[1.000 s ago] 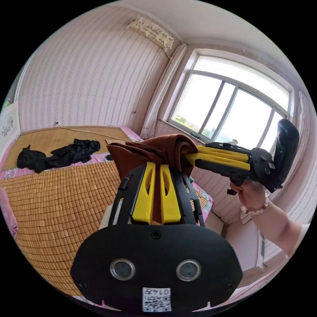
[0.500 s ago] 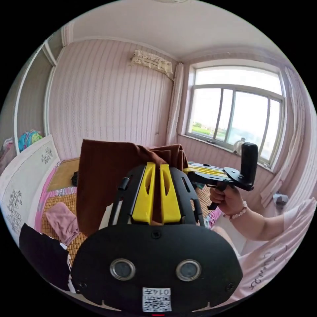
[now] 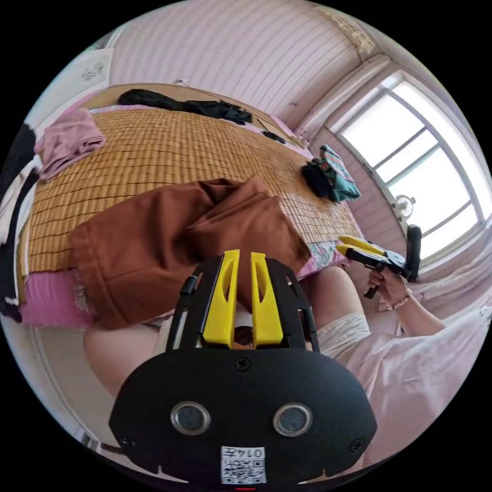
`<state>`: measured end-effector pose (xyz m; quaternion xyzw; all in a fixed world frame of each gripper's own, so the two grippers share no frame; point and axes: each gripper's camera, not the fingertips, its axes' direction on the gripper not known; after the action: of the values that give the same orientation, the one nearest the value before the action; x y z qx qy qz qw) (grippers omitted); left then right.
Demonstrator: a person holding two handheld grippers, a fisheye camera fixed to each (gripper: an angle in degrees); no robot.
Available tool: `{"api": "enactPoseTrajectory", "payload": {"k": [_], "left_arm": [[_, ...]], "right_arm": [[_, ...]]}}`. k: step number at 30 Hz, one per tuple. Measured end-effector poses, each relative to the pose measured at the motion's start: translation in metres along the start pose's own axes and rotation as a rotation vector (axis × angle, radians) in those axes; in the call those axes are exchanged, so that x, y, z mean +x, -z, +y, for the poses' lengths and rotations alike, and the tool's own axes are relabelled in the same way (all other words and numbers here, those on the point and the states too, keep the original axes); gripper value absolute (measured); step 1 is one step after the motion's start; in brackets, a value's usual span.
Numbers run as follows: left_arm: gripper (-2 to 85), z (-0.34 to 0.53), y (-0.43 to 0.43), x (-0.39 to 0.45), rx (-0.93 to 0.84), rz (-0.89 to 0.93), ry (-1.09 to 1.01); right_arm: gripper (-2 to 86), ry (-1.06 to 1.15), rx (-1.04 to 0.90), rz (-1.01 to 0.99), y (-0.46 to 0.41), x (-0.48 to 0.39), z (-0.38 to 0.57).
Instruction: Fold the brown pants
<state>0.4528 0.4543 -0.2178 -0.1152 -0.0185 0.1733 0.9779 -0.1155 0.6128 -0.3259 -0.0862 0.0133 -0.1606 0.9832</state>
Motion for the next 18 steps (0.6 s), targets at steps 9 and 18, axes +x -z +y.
{"api": "enactPoseTrajectory", "payload": {"k": [9, 18], "left_arm": [[11.1, -0.01, 0.069, -0.111, 0.053, -0.311, 0.271], [12.0, -0.063, 0.025, -0.137, -0.199, -0.454, 0.286]], "right_arm": [[17.0, 0.149, -0.128, 0.022, -0.096, -0.032, -0.093], [11.8, 0.197, -0.296, 0.08, -0.164, -0.052, -0.129]]}}
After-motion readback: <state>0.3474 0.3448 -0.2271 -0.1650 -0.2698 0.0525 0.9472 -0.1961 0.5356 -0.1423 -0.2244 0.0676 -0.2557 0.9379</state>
